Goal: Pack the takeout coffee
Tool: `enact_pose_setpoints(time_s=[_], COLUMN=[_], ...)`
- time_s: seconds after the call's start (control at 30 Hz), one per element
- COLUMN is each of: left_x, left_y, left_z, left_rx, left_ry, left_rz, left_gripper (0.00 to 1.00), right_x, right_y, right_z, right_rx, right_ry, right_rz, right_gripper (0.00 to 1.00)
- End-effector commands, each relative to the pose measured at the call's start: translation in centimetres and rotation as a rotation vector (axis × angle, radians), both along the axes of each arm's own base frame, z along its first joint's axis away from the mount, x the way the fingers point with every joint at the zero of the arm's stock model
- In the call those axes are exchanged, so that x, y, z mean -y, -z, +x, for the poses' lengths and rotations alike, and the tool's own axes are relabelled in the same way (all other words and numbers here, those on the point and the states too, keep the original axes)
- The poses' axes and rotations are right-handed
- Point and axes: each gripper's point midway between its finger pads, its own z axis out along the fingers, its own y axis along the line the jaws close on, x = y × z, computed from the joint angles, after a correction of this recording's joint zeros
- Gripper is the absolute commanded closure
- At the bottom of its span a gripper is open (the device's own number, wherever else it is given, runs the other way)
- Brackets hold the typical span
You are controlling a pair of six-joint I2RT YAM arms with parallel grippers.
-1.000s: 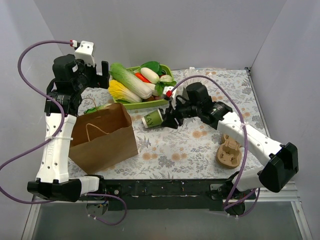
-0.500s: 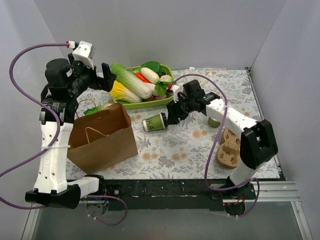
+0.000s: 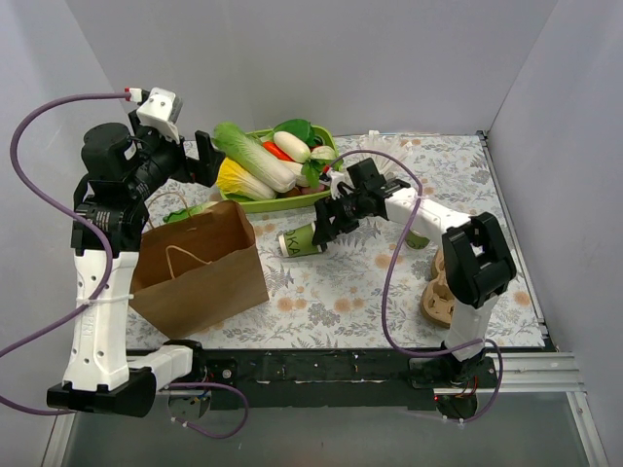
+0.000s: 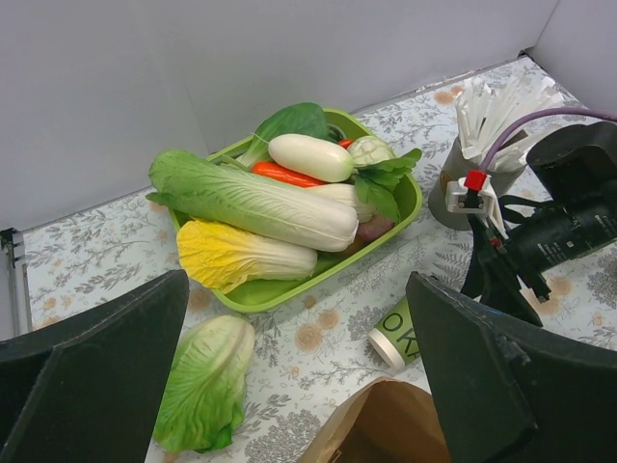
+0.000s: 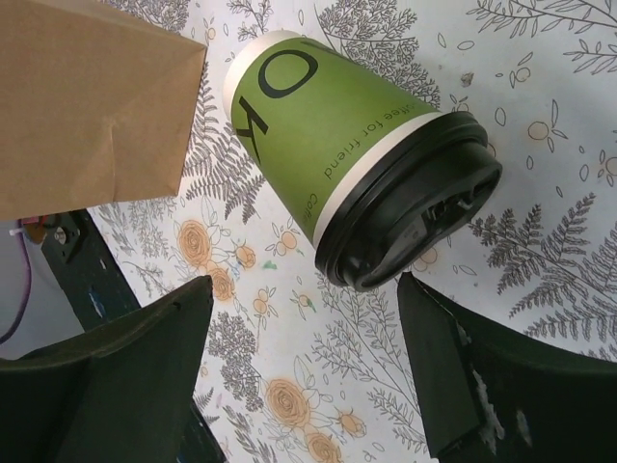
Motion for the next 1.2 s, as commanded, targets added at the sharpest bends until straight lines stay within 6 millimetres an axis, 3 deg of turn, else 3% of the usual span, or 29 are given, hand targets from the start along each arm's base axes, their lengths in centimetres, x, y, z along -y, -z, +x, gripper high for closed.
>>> enact_pose_setpoints(time_s=[0.0,0.2,0.43,0.63,0.83,1.17], left_x=[-0.2,-0.3,-0.4,-0.4,-0.3,0.1], left_y=[0.2,0.0,0.1,0.2,0.6,1.5], left_z=[-0.9,-0.7,-0.6,-0.6,-0.6,-0.5], left_rx=[-0.001,0.001,-0.004,-0.004,-0.008,-0.019], left_ry=[-0.001,-0.004,-0.008,-0.008,-0.004,0.013], left_rz=[0.010,0.013,0.016,0.016,0.013,0.005], left_gripper=[0.02,0.02,0.02,0.02,0.02,0.02], right_x=[-1.7,-2.0,-2.0,-2.1,-1.8,-0.8], right_y=[-1.1,0.0,0.7,0.2,-3.4,-8.8], right_z=[1.4,2.1,2.6,2.5,3.0,5.9], right_rx=[0.007,-0.010,0.034,0.088,0.271,0.628], right_ry=[0.008,0.031,0.001,-0.033,-0.092,-0.185], right_rz=[0.065,0.058,0.043,0.035,0.001,-0.110], right_gripper=[0.15,0.24,0.54,0.69,0.78,0.80])
